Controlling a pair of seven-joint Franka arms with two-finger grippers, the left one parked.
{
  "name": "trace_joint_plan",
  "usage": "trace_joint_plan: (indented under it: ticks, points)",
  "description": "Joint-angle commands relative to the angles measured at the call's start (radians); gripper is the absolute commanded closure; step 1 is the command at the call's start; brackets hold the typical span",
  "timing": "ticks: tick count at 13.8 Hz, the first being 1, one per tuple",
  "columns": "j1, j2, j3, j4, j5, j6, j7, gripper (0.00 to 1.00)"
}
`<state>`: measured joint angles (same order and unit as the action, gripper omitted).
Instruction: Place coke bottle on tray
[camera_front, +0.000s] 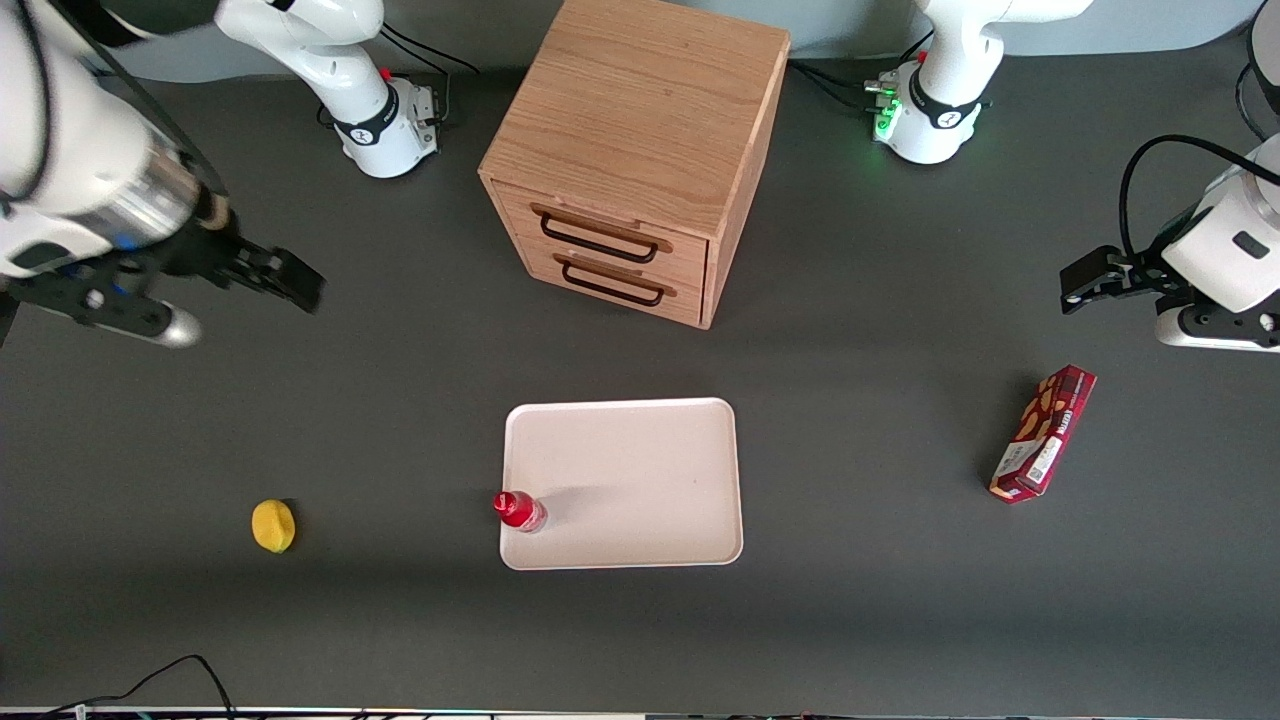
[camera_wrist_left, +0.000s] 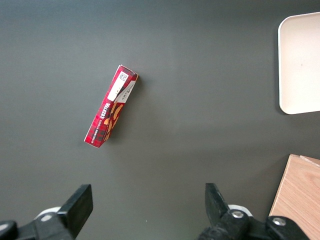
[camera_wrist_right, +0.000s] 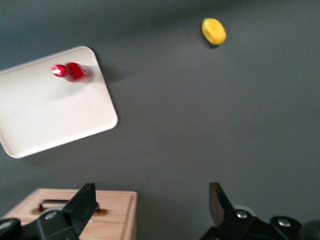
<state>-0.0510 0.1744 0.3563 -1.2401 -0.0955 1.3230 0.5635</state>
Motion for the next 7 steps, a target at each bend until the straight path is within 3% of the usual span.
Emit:
trace_joint_plan:
  ticks: [1,3,7]
  points:
    - [-0.023,-0.305,-0.181,-0.48,0.089,0.2,-0.227,0.0]
    - [-0.021,-0.407,-0.215,-0.675,0.091,0.326,-0.27,0.0]
    - [0.017,-0.42,-0.241,-0.714,0.092,0.343,-0.272,0.0]
